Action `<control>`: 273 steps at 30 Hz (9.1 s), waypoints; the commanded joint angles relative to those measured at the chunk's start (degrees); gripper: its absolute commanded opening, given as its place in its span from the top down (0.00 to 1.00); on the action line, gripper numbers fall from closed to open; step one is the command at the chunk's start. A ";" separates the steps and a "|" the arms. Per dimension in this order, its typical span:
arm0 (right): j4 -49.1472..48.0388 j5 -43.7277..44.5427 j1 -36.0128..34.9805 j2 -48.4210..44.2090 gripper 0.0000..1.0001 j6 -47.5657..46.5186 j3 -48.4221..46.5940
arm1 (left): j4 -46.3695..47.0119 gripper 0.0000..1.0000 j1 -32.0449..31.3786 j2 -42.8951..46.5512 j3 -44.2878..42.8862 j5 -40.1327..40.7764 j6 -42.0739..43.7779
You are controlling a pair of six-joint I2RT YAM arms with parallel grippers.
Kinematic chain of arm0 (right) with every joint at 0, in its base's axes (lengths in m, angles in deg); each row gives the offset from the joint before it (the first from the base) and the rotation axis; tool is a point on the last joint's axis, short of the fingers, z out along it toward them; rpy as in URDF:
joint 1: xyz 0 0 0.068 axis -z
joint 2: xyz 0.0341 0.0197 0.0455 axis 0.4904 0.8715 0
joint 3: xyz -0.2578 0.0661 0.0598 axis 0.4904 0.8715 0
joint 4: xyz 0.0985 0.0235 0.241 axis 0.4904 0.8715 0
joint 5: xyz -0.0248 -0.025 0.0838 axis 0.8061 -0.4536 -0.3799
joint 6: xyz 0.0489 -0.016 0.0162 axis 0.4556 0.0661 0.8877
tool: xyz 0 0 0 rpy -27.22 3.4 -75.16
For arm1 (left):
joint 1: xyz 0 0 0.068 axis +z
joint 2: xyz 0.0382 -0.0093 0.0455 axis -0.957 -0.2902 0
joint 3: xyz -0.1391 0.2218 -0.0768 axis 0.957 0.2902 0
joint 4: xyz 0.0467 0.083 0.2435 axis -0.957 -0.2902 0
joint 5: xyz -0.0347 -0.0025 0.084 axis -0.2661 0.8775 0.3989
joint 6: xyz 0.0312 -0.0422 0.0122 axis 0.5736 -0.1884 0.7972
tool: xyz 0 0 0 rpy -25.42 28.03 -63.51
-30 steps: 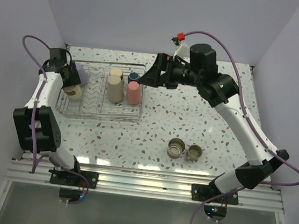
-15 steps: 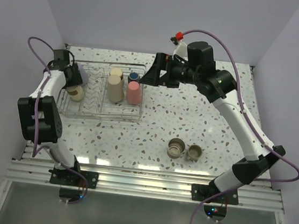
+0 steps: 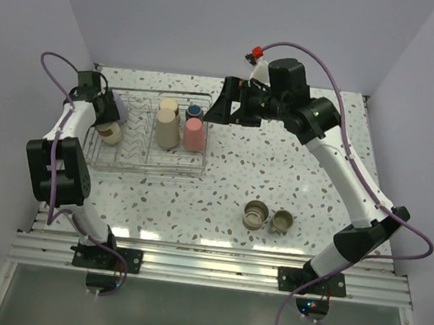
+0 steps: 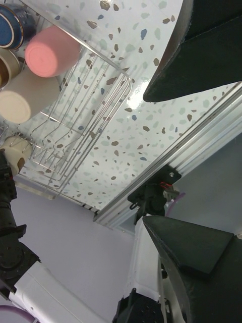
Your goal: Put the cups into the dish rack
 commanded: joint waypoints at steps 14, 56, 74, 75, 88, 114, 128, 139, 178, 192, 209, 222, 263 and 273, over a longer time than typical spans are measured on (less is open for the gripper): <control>6.36 6.22 0.15 -5.14 0.03 -4.79 6.05 | -1.87 0.17 0.30 10.04 -4.08 -7.40 -1.76; 8.74 21.78 0.15 -13.23 0.37 2.16 47.80 | -6.96 0.22 -23.70 43.45 12.62 -13.38 -17.49; 2.94 20.19 -0.03 -7.78 0.79 1.80 53.17 | -7.41 0.22 -23.70 42.31 13.23 -12.76 -15.21; 3.11 20.46 -0.03 -7.78 0.83 1.72 52.74 | -7.23 0.22 -23.70 41.96 13.15 -12.85 -15.03; 11.27 19.67 0.41 -3.49 1.00 2.07 21.16 | -1.70 0.21 -23.70 38.09 8.23 -23.38 -14.24; -42.33 -26.21 10.43 -2.42 1.00 41.53 15.82 | 111.95 0.13 -18.42 19.02 24.93 -54.42 -83.67; -43.29 -26.47 8.50 -0.05 1.00 41.53 15.82 | 122.48 0.13 -21.15 16.21 22.90 -51.35 -88.84; -42.15 -26.21 7.88 0.22 1.00 39.60 18.01 | 134.54 0.13 -21.15 13.48 22.11 -45.98 -96.24; -39.96 -24.10 7.80 1.18 0.86 38.46 15.64 | 101.61 1.00 -21.41 25.69 20.71 -61.89 -73.43; -28.91 -22.44 8.58 -0.40 0.23 31.09 13.62 | 52.23 1.00 -17.47 27.98 7.20 -60.93 -40.40; -2.16 -9.25 12.36 -5.50 0.22 14.37 14.14 | -10.39 1.00 -22.64 17.88 -15.77 -33.34 0.61; -0.85 -8.46 12.28 -6.99 0.22 13.05 17.49 | -13.47 1.00 -33.80 14.71 -8.83 -17.52 1.49; -0.23 -7.58 12.36 -7.61 0.23 11.65 19.77 | -5.12 1.00 -46.37 3.55 1.81 14.48 -8.88; -0.32 -7.66 12.45 -7.08 0.23 11.65 19.86 | -1.09 1.00 -46.37 5.21 5.31 12.91 -10.19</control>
